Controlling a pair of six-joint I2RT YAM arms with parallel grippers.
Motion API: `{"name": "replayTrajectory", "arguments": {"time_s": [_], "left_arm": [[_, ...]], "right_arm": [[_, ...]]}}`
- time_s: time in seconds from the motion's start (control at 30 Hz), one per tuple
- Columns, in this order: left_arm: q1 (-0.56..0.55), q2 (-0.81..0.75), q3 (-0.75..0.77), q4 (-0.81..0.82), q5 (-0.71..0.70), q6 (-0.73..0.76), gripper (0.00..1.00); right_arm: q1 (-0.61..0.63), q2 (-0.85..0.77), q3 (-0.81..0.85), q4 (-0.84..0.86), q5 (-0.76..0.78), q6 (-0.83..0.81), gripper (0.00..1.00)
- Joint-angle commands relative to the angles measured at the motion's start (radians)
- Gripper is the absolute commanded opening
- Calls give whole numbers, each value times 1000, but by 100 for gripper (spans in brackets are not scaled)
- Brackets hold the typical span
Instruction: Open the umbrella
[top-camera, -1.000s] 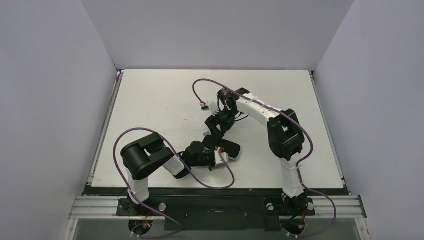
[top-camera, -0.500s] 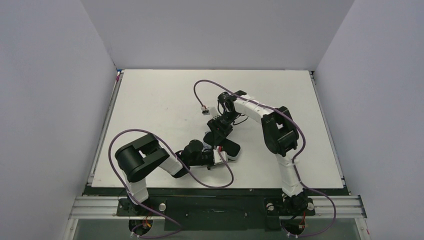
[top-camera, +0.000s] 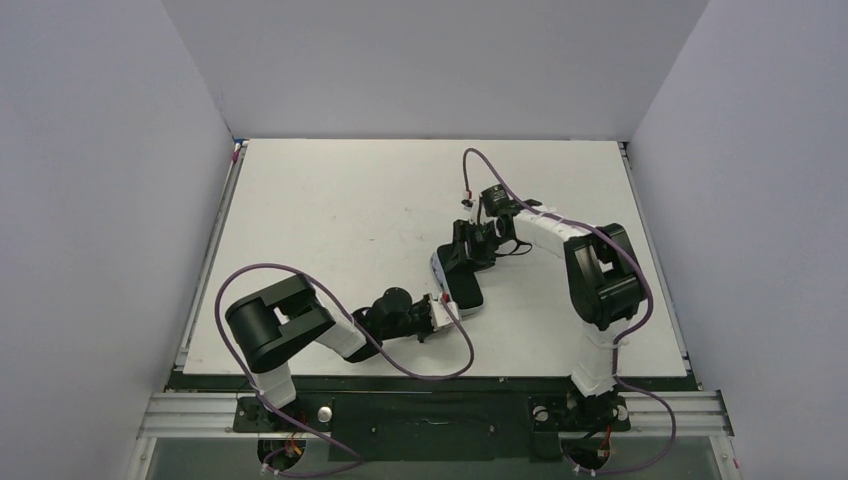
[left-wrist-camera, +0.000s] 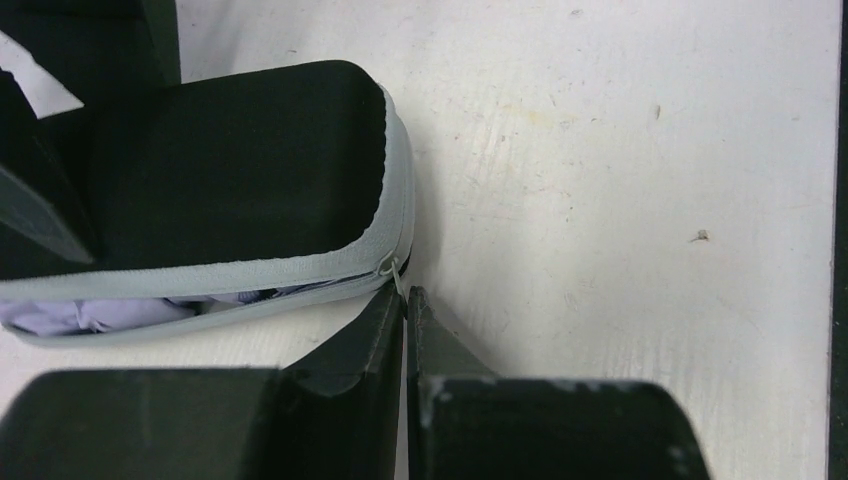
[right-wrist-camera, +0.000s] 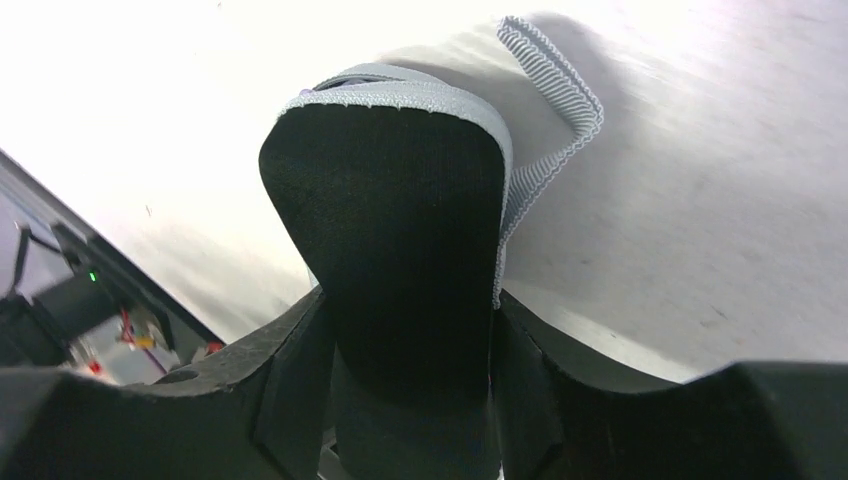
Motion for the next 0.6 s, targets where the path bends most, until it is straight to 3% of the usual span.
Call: {"name": "replayTrajectory", "arguments": {"time_s": [0.0, 0.37, 0.57], "left_arm": [[-57, -19, 11, -35, 36, -67, 0], [7, 87, 173, -113, -294, -380, 0], [41, 70, 152, -69, -287, -327, 0]], "right_arm": [[-39, -65, -65, 280, 312, 208, 0], [-66, -146, -220, 213, 505, 605, 0], [-68, -197, -286, 143, 512, 744, 0]]}}
